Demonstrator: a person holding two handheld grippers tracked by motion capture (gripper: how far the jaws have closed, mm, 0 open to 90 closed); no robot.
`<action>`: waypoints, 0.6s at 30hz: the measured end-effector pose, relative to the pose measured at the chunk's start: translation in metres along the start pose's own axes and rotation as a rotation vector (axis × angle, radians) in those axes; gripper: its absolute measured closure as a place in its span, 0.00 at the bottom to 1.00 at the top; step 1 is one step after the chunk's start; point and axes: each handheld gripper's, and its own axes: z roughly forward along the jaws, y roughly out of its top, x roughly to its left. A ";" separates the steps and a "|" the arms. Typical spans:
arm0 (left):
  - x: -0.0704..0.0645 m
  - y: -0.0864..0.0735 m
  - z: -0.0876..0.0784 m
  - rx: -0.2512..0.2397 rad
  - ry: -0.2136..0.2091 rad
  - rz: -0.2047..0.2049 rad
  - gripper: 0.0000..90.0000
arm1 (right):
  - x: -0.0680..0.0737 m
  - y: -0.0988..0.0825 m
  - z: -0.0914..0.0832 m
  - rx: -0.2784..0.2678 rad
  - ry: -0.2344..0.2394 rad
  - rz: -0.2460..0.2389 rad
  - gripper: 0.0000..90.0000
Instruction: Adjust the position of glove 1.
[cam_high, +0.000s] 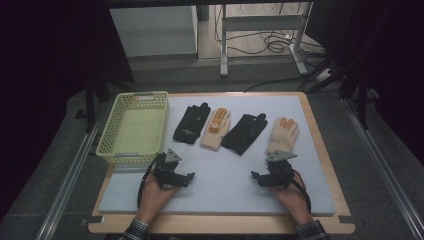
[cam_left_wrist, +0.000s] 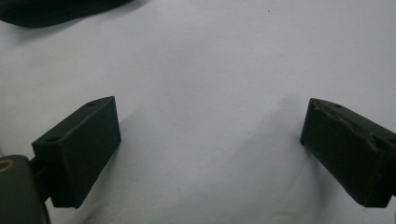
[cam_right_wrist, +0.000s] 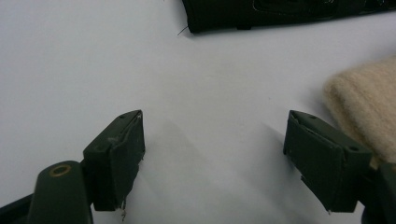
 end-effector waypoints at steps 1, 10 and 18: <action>0.000 0.000 0.000 0.000 0.000 0.000 0.06 | 0.000 0.000 0.000 0.000 0.000 0.001 0.22; 0.000 0.000 0.000 0.000 0.000 0.000 0.06 | 0.000 0.000 0.000 0.002 -0.002 0.002 0.21; 0.000 0.000 0.000 0.000 -0.001 0.001 0.06 | 0.000 0.000 0.000 0.002 -0.005 0.002 0.21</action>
